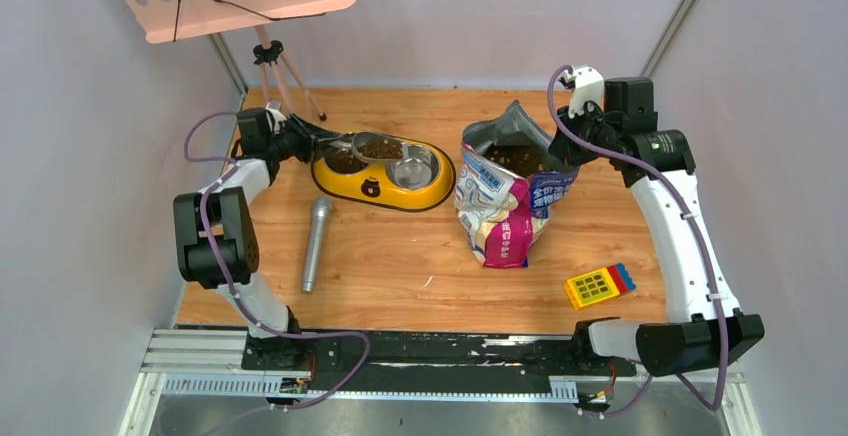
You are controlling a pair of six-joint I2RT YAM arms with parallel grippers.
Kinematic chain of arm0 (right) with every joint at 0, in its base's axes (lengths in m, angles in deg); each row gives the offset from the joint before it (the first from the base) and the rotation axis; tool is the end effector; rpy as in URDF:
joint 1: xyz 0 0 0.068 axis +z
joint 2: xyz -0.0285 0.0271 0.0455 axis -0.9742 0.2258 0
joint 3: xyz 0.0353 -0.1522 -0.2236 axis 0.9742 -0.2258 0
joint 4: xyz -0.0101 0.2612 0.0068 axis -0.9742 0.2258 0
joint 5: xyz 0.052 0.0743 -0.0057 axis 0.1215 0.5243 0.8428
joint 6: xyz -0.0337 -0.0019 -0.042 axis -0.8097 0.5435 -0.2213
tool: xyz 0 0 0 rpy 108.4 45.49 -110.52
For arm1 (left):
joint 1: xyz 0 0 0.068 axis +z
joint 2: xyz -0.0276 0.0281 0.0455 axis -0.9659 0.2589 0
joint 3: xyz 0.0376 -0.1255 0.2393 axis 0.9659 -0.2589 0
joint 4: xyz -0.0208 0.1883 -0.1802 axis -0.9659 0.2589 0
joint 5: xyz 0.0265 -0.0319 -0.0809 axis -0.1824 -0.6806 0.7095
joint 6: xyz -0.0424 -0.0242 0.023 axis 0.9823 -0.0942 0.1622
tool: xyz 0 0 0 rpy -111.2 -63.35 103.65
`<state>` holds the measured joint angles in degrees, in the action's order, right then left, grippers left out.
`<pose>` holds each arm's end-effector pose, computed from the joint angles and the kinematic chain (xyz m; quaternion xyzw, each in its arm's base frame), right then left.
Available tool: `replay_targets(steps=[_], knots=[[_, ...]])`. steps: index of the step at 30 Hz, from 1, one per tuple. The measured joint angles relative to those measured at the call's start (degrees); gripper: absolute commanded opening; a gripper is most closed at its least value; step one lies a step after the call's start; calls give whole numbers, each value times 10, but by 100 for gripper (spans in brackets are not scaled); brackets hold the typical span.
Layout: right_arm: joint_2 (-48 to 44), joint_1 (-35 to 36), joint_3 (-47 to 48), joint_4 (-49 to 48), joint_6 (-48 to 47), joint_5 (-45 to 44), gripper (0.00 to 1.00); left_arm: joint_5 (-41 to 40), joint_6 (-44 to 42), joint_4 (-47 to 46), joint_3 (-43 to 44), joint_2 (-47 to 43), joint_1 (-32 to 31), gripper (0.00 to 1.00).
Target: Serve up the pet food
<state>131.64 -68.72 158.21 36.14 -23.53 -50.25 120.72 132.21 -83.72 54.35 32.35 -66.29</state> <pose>0.2449 0.0451 0.4132 -0.2030 0.8843 0.1142 0.4046 0.3712 0.0319 0.2253 -0.3167 0.7593 -0.5016 0.2676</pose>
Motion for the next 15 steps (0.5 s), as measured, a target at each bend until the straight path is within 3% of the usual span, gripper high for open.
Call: replay_targets(steps=[7,15], knots=[[-3,-5,0,3,1,0,0,-30,-75,42,67,69,-20,0],[-3,-5,0,3,1,0,0,-54,-155,111,127,81,-73,0]])
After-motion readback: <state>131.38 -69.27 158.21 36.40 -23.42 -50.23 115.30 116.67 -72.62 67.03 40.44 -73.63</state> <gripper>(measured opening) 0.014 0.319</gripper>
